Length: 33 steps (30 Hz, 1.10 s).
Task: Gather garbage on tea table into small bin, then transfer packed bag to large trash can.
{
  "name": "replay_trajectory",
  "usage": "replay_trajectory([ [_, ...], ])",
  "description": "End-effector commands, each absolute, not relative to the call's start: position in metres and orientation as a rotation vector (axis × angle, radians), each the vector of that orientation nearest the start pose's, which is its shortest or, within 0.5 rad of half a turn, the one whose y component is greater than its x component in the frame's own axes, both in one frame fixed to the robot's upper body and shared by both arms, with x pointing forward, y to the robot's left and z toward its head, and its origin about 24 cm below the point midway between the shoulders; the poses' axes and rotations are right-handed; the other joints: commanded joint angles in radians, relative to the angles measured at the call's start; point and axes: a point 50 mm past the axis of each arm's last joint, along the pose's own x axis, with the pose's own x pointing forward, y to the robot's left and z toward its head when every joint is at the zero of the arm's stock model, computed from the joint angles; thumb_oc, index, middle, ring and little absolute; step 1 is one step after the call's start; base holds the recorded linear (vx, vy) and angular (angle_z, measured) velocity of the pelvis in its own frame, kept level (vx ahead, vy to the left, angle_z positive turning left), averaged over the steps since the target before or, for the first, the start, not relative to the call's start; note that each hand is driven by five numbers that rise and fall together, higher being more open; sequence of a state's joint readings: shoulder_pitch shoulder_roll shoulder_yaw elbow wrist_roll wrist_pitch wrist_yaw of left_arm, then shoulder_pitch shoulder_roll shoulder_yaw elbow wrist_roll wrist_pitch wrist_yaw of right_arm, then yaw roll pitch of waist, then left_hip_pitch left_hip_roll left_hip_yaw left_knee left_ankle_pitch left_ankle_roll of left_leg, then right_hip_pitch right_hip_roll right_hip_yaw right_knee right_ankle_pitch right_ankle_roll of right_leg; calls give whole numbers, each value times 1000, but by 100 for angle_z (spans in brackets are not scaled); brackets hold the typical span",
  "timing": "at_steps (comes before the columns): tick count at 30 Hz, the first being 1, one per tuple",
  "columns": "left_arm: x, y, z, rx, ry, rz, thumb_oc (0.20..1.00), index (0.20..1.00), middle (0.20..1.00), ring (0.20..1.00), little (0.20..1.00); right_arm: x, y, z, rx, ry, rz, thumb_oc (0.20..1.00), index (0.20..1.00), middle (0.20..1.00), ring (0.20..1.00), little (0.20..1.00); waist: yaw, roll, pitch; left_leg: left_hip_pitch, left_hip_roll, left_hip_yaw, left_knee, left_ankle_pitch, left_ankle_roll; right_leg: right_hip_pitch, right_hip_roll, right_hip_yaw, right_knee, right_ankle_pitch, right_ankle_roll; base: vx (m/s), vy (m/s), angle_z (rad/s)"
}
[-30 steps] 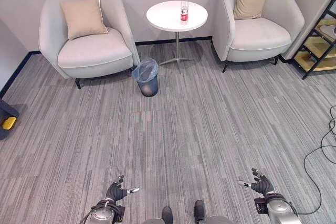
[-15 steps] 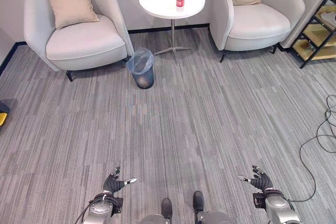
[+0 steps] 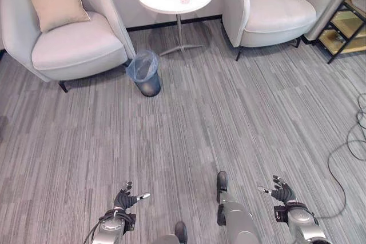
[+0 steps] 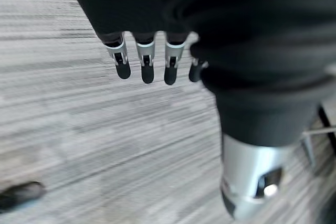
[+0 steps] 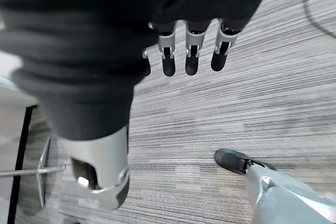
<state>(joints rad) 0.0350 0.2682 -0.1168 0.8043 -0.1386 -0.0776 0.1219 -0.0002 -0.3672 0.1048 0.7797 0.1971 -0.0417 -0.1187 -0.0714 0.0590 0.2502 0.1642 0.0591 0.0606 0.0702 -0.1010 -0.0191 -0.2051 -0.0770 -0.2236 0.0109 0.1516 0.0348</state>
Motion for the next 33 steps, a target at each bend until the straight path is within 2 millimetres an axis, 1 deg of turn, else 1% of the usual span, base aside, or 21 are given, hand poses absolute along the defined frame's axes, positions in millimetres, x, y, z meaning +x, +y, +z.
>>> replay_trajectory([
  [1, 171, 240, -104, 236, 696, 172, 1000, 1000, 1000, 1000, 1000, 198, -270, -75, -267, 593, -221, 1000, 1000, 1000, 1000, 1000, -7, -22, -39, -41, 5, 35, 216, 26, -87, 42, -2, 30, 47, -152, 34, 239, -290, 19],
  [3, 173, 236, -105, 239, 705, 151, 1000, 1000, 1000, 1000, 1000, 199, -275, -73, -270, 591, -241, 1000, 1000, 1000, 1000, 1000, -4, -28, -29, -118, 29, 42, 367, 100, -102, 94, 10, 35, 26, -186, 4, 255, -313, 15],
  [5, 176, 234, -105, 235, 701, 144, 1000, 1000, 1000, 1000, 1000, 199, -276, -74, -275, 596, -245, 1000, 1000, 1000, 1000, 1000, -2, -31, -20, -148, 39, 53, 397, 104, -96, 113, 14, 35, 20, -199, -4, 196, -176, -16],
  [6, 181, 230, -104, 231, 693, 129, 1000, 1000, 1000, 1000, 1000, 199, -277, -74, -272, 603, -253, 1000, 1000, 1000, 1000, 1000, 11, -47, -7, -225, 32, 83, 387, 67, -71, 157, 9, 45, 8, -221, -10, 278, -150, -44],
  [8, 181, 228, -104, 237, 693, 119, 1000, 1000, 1000, 1000, 1000, 198, -278, -75, -271, 606, -257, 1000, 1000, 1000, 1000, 1000, 25, -54, 1, -292, 20, 117, 314, 28, -56, 198, 9, 46, -7, -240, -1, 339, -131, 21],
  [10, 180, 228, -105, 241, 696, 116, 1000, 1000, 1000, 1000, 1000, 197, -278, -75, -274, 610, -256, 1000, 1000, 1000, 1000, 1000, 32, -57, -2, -317, 11, 131, 262, 30, -51, 213, 9, 46, -12, -247, 4, 252, -47, 23],
  [11, 178, 228, -105, 252, 701, 111, 1000, 1000, 1000, 1000, 1000, 194, -278, -77, -281, 623, -257, 1000, 1000, 1000, 1000, 1000, 47, -46, -2, -363, 11, 150, 138, 100, -62, 248, 32, 52, -12, -266, 7, 214, -28, -13],
  [12, 178, 228, -105, 252, 701, 111, 1000, 1000, 1000, 1000, 1000, 194, -278, -77, -280, 624, -257, 1000, 1000, 1000, 1000, 1000, 48, -48, -1, -358, 9, 152, 131, 103, -62, 249, 30, 53, -12, -267, 7, 458, -46, -18],
  [13, 174, 230, -106, 260, 714, 113, 1000, 1000, 1000, 1000, 1000, 192, -276, -80, -286, 635, -258, 1000, 1000, 1000, 1000, 1000, 61, -42, -1, -373, 12, 171, 30, 164, -75, 287, 53, 63, -7, -289, 8, 246, -18, -27],
  [14, 174, 230, -106, 260, 714, 113, 1000, 1000, 1000, 1000, 1000, 192, -276, -80, -286, 635, -258, 1000, 1000, 1000, 1000, 1000, 61, -42, -1, -372, 12, 171, 29, 165, -75, 288, 52, 64, -7, -289, 8, 645, -2, -42],
  [15, 170, 232, -108, 263, 729, 122, 1000, 1000, 1000, 1000, 1000, 192, -271, -82, -279, 636, -251, 1000, 1000, 1000, 1000, 1000, 70, -48, -5, -385, 24, 226, -38, 185, -75, 347, 64, 81, 7, -326, 11, 397, 14, -41],
  [18, 168, 234, -109, 264, 735, 129, 1000, 1000, 1000, 1000, 1000, 191, -268, -83, -273, 639, -245, 1000, 1000, 1000, 1000, 1000, 79, -54, -14, -390, 30, 246, -16, 195, -73, 380, 68, 101, 12, -338, 12, 518, 61, -16],
  [19, 162, 238, -111, 270, 754, 141, 1000, 1000, 1000, 1000, 1000, 190, -263, -86, -274, 650, -224, 1000, 1000, 1000, 1000, 1000, 88, -58, -39, -373, 24, 239, 3, 186, -55, 414, 67, 121, 27, -362, 16, 502, 117, -26],
  [23, 160, 237, -111, 262, 755, 141, 1000, 1000, 1000, 1000, 1000, 190, -254, -90, -276, 660, -189, 1000, 1000, 1000, 1000, 1000, 109, -89, -63, -372, -3, 233, 62, 141, -28, 423, 24, 138, 88, -345, 52, 435, 131, -43],
  [24, 160, 236, -111, 270, 752, 131, 1000, 1000, 1000, 1000, 1000, 194, -249, -89, -280, 649, -162, 1000, 1000, 1000, 1000, 1000, 114, -101, -71, -343, -33, 242, 56, 107, 7, 378, -11, 148, 208, -262, 95, 241, 117, -11],
  [25, 160, 236, -111, 270, 752, 131, 1000, 1000, 1000, 1000, 1000, 194, -249, -89, -280, 649, -162, 1000, 1000, 1000, 1000, 1000, 115, -101, -71, -343, -33, 243, 56, 107, 7, 377, -11, 149, 210, -263, 95, 416, 193, -3],
  [26, 164, 238, -109, 277, 742, 124, 1000, 1000, 1000, 1000, 1000, 200, -245, -85, -281, 623, -142, 1000, 1000, 1000, 1000, 1000, 109, -99, -67, -315, -53, 238, 47, 78, 31, 307, -27, 159, 339, -187, 134, 176, 79, 2],
  [28, 167, 238, -107, 280, 734, 126, 1000, 1000, 1000, 1000, 1000, 204, -242, -82, -282, 607, -131, 1000, 1000, 1000, 1000, 1000, 104, -92, -59, -292, -57, 232, 39, 65, 42, 255, -33, 159, 402, -157, 142, 207, 91, -2],
  [30, 171, 239, -104, 290, 717, 125, 1000, 1000, 1000, 1000, 1000, 211, -238, -78, -286, 584, -113, 1000, 1000, 1000, 1000, 1000, 89, -67, -44, -241, -54, 214, 10, 47, 49, 154, -30, 142, 437, -179, 123, 252, 84, -1],
  [32, 171, 241, -105, 296, 722, 128, 1000, 1000, 1000, 1000, 1000, 215, -240, -74, -293, 565, -111, 1000, 1000, 1000, 1000, 1000, 62, -46, -26, -163, -55, 182, -25, 10, 36, 65, -33, 83, 344, -257, 95, 427, -1, 13],
  [33, 171, 241, -105, 295, 725, 129, 1000, 1000, 1000, 1000, 1000, 216, -240, -73, -295, 563, -109, 1000, 1000, 1000, 1000, 1000, 53, -44, -20, -157, -52, 180, -26, 13, 34, 43, -29, 65, 291, -240, 85, 433, -87, 18],
])
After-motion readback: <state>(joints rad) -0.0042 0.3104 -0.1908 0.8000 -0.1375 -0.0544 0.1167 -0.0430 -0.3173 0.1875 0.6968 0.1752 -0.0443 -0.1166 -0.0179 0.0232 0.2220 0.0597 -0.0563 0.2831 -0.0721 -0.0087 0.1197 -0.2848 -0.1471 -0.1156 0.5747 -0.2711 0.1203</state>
